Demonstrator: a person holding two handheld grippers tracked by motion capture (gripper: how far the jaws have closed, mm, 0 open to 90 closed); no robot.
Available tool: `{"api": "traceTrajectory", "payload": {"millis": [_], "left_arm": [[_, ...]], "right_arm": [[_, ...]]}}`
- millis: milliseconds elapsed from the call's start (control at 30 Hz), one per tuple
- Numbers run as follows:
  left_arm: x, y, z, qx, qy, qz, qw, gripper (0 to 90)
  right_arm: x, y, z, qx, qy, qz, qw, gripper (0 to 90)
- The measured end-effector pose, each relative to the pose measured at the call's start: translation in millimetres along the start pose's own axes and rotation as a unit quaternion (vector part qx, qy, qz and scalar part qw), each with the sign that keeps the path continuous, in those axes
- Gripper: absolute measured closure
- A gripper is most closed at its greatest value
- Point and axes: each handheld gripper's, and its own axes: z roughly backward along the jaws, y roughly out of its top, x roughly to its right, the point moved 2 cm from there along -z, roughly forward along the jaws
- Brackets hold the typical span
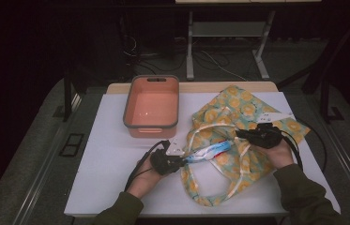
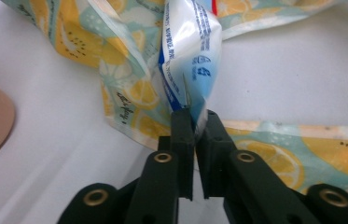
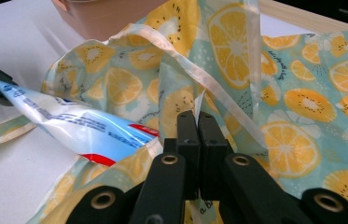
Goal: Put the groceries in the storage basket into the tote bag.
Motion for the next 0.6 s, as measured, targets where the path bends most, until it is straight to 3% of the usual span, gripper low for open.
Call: {"api": "traceTrajectory", "payload": {"millis": [367, 600], "left_arm": [[1.8, 21.7, -9.6, 0.005, -0.006, 0.013, 0.9999, 88.5], [-0.4, 45.9, -28.6, 0.011, -0.008, 0.020, 0.9997, 88.6]], "right_arm": [[-0.5, -0.6, -0.4, -0.001, 0.002, -0.004, 1.0000, 88.8], [-1.2, 0.2, -0.3, 0.003, 0.007, -0.002, 1.0000, 88.8]]}}
